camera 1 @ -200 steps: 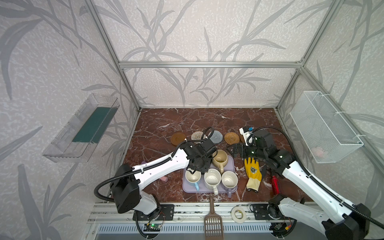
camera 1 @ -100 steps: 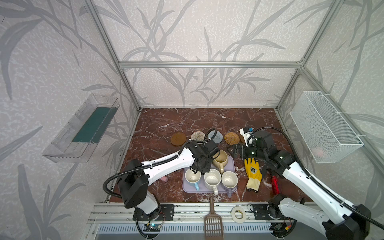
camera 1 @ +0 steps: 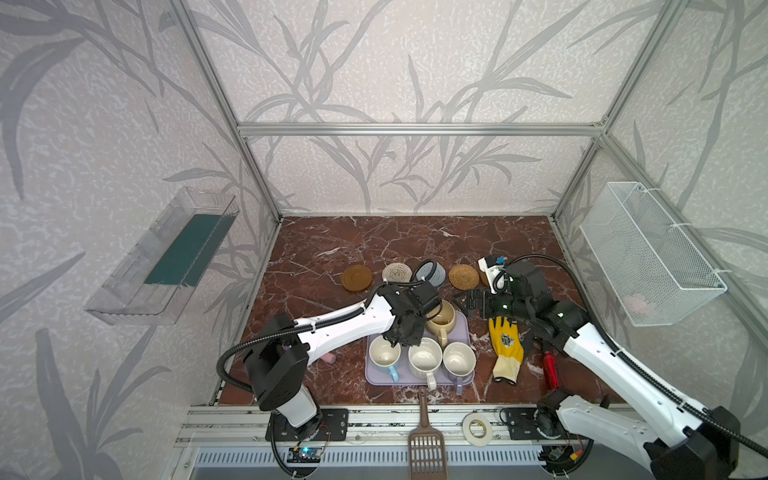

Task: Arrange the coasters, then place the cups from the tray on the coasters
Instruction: 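Close the left gripper on the black mug rim and lift it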

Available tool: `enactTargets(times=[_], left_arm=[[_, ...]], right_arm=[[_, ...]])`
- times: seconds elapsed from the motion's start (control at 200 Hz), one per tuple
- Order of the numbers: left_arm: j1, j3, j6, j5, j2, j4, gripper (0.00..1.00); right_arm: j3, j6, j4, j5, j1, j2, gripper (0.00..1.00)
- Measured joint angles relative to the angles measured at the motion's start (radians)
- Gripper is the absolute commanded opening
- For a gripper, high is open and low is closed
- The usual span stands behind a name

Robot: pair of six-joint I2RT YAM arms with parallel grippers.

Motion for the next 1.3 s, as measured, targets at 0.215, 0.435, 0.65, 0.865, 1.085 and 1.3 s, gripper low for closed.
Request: enactTargets(times=[0.215,0.435,0.65,0.865,1.085,1.3], left_arm=[[0.009,0.002,0.011,-0.001,0.014,0.008,0.25],[0.029,0.003,0.018,0.001,0.026,0.015,0.25],[0.047,0.009,0.032,0.01,0.045,0.015,0.25],[0.055,0.018,0.036,0.016,0.065,0.003,0.24],[0.06,0.024,0.042,0.017,0.079,-0.003,0.18],[0.06,0.03,0.055,0.022,0.082,-0.005,0.04]], right_arm=[[0.0,0.0,0.0,0.0,0.0,0.0,0.99],[0.0,-0.001,0.0,0.0,0.0,0.001,0.99],[0.0,-0.001,0.0,0.0,0.0,0.004,0.99],[0.0,-0.002,0.0,0.0,0.0,0.004,0.99],[0.0,-0.003,0.0,0.0,0.0,0.006,0.99],[-0.004,-0.004,0.003,0.0,0.0,0.007,0.99]])
